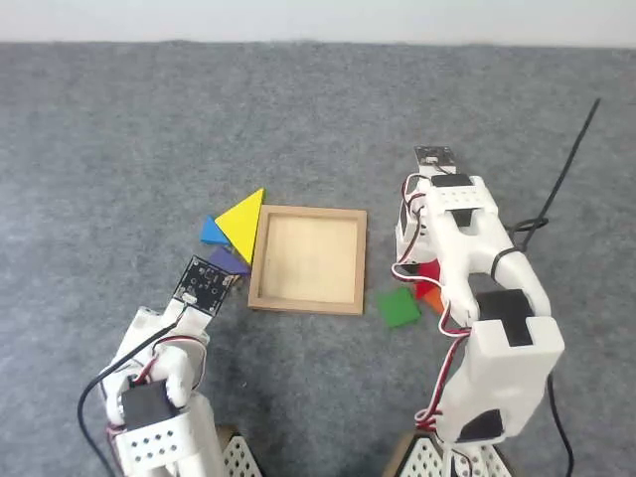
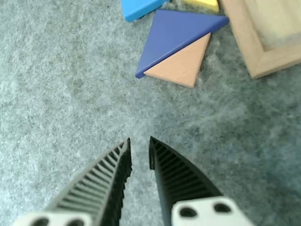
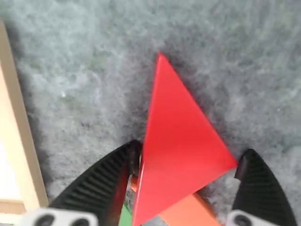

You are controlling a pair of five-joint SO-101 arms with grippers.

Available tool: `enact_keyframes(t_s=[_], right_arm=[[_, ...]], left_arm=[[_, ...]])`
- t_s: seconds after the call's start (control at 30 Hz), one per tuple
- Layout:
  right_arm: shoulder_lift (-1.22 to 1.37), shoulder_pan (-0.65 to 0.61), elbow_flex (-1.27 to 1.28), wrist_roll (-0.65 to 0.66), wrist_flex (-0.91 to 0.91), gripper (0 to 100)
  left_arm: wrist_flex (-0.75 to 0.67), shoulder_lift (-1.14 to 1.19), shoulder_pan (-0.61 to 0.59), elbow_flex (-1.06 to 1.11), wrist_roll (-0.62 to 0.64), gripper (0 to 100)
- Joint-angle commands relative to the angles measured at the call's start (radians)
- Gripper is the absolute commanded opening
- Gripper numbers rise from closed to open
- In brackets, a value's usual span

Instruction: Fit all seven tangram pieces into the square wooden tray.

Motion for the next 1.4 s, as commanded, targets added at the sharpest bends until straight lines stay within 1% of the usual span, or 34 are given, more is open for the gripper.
enact_keyframes(t_s=[0.0, 0.33, 0.53, 0.77, 0.93, 1.1, 1.37], right_arm=[[-0.007, -0.004, -0.040, 0.031, 0.005, 31.0], [0.065, -0.002, -0.104, 0.034, 0.048, 31.0], [0.062, -0.002, -0.103, 0.035, 0.050, 31.0], [0.059, -0.002, -0.147, 0.048, 0.119, 31.0], [0.044, -0.005, -0.149, 0.048, 0.122, 25.2], [-0.007, -0.005, -0.144, 0.046, 0.157, 27.6], [-0.021, -0.004, -0.146, 0.046, 0.163, 27.4]], left_arm=[[-0.008, -0.018, -0.006, -0.015, -0.006, 7], [-0.008, -0.018, -0.008, -0.015, -0.006, 7], [-0.008, -0.018, -0.008, -0.015, -0.008, 7], [-0.008, -0.018, -0.008, -0.015, -0.008, 7], [-0.008, -0.018, -0.008, -0.015, -0.008, 7], [-0.008, -0.018, -0.008, -0.015, -0.008, 7], [-0.008, -0.018, -0.008, -0.015, -0.008, 7]])
